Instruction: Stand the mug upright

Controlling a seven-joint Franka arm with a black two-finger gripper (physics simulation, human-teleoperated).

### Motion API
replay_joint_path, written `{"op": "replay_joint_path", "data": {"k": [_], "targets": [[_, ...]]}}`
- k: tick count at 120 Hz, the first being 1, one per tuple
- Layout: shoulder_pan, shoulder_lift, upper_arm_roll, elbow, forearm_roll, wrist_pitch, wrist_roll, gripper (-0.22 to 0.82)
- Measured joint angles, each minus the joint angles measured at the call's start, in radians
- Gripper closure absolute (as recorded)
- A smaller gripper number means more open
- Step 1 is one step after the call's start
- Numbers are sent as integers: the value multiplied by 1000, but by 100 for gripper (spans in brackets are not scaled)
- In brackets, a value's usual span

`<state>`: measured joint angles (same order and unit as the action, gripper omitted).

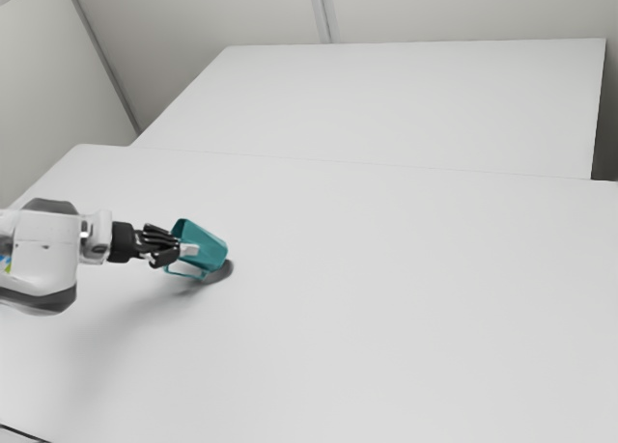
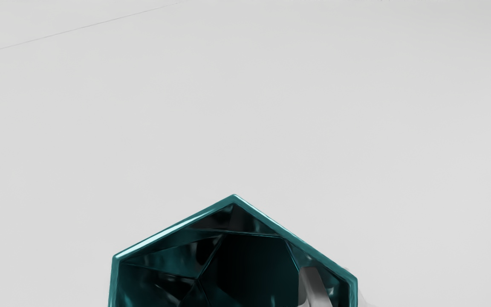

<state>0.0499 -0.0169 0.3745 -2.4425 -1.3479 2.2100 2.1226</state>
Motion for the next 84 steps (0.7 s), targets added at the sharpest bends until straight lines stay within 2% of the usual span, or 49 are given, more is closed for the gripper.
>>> {"op": "replay_joint_path", "data": {"k": [16, 31, 61, 84], "targets": [[-1, -52, -10, 0, 34, 36, -16, 78], [28, -116, -25, -3, 281, 101, -121, 79], [-3, -150, -27, 0, 894, 141, -515, 79], [-62, -171, -28, 6, 1104, 139, -812, 79]]}}
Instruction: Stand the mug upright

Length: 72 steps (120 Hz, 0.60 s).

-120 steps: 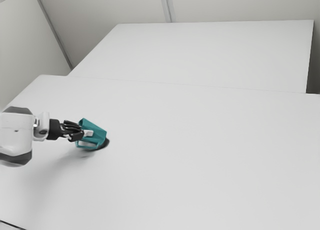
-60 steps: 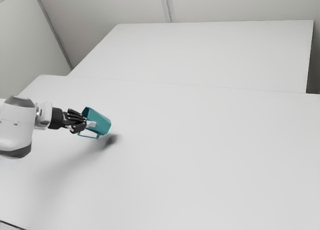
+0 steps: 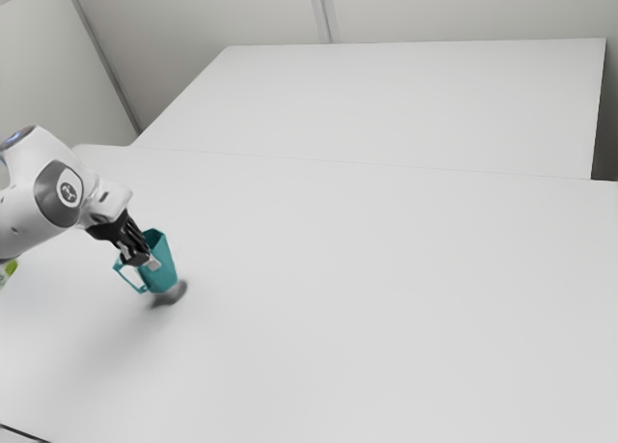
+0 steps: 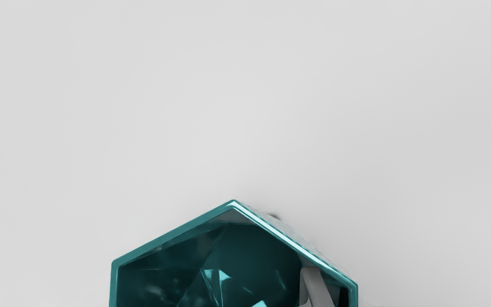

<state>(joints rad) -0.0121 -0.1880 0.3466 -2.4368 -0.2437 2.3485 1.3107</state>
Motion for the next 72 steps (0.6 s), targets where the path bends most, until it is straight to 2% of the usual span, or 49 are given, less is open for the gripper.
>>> {"op": "replay_joint_path", "data": {"k": [25, 72], "targets": [[-84, -24, -4, 0, 148, 12, -261, 79], [-189, -10, -43, -4, 202, 45, -600, 79]]}}
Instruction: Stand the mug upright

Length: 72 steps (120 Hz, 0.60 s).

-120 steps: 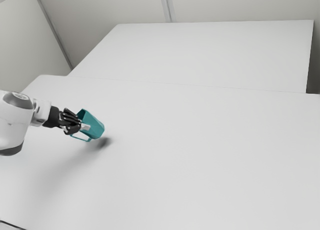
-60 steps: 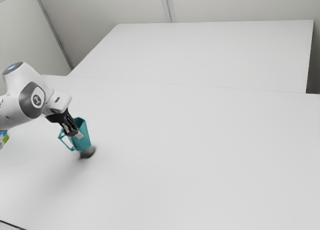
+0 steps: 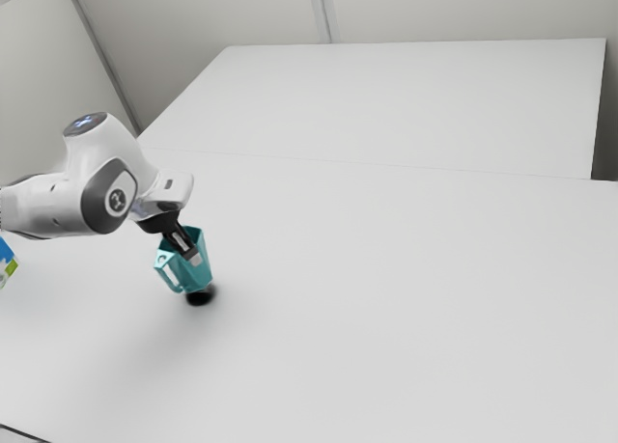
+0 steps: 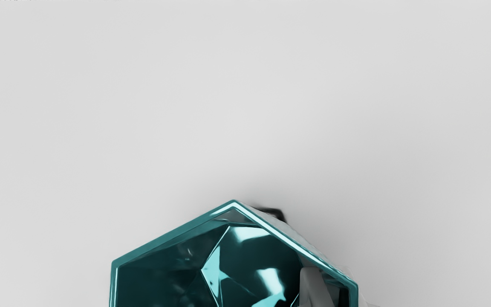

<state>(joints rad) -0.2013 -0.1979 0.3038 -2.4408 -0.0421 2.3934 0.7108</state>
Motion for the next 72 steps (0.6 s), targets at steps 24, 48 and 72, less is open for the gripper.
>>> {"op": "replay_joint_path", "data": {"k": [24, 48, 72], "targets": [[-48, 27, -8, 2, 86, 5, -155, 79], [-65, 58, -32, 6, 150, 26, -294, 79], [-92, 68, -41, 5, 162, 44, -401, 79]]}}
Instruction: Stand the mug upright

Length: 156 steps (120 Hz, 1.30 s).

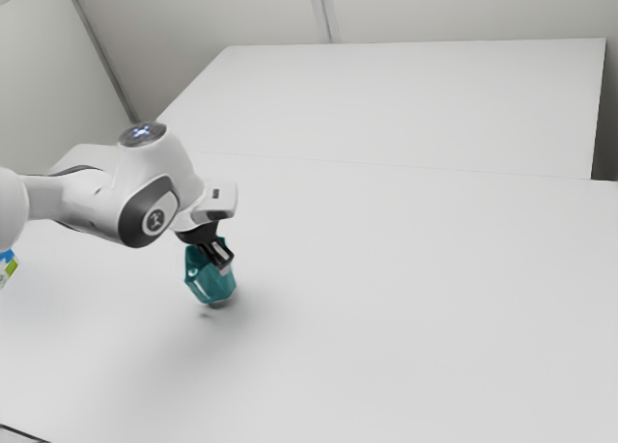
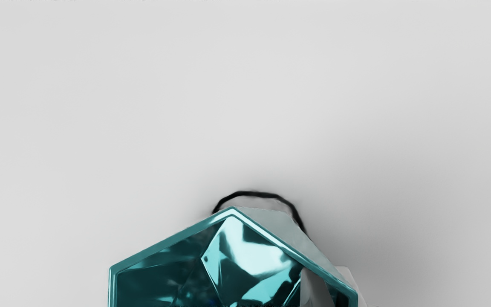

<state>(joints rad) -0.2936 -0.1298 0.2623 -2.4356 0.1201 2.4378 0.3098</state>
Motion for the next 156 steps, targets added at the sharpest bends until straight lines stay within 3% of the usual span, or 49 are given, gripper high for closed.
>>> {"op": "replay_joint_path", "data": {"k": [63, 101, 144, 156], "targets": [[-12, 29, -8, 1, 2, 8, -179, 78], [-12, 26, -8, 2, -6, -2, -221, 41], [-5, -35, -10, 2, -7, -25, -249, 27], [-11, -38, -12, 18, -7, -29, -252, 19]]}}
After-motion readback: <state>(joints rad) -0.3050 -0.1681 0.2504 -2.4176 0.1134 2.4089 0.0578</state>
